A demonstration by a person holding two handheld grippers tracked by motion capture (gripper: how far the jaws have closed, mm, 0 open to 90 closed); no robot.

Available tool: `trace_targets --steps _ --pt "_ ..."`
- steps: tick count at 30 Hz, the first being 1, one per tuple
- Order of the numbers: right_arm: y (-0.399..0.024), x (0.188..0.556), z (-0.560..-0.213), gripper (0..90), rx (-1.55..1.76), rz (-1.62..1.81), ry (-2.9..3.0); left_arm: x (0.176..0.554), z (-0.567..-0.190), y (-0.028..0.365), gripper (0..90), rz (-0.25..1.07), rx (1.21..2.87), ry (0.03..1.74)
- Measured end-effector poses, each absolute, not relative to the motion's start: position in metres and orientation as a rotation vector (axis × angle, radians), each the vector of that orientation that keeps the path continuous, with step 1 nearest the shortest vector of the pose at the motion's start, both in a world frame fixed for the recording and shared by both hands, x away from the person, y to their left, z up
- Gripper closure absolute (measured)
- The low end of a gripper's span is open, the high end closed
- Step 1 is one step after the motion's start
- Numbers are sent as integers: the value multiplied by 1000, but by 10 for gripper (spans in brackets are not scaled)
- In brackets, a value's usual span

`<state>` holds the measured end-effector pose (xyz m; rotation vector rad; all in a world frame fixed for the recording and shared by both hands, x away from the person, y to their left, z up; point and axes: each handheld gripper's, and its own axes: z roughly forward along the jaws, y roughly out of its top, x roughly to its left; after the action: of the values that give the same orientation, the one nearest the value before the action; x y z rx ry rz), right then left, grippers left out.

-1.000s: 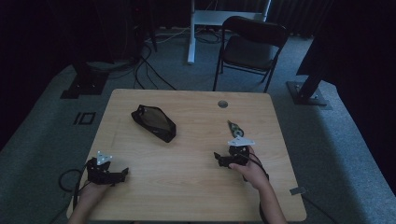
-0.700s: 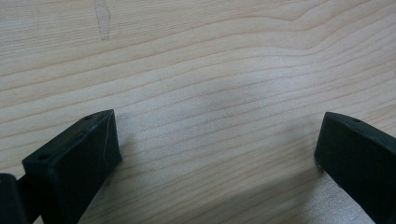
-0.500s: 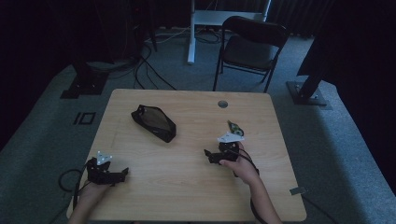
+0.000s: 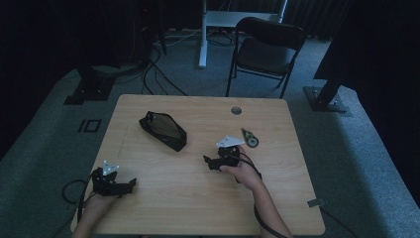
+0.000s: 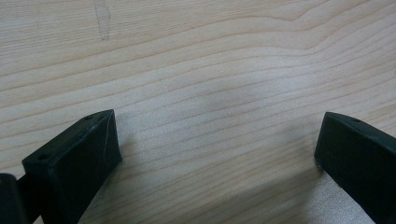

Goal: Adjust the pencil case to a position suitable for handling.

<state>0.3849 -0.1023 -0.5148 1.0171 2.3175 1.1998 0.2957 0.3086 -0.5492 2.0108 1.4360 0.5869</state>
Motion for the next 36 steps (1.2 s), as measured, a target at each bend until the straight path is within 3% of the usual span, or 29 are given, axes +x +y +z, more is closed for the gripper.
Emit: trace_targets --steps 30,36 --pt "-40 405 -511 236 932 1274 2333 296 -549 309 2 587 2010 1436" --pt "-33 411 -509 366 934 1276 2312 296 -549 309 2 587 2010 1436"
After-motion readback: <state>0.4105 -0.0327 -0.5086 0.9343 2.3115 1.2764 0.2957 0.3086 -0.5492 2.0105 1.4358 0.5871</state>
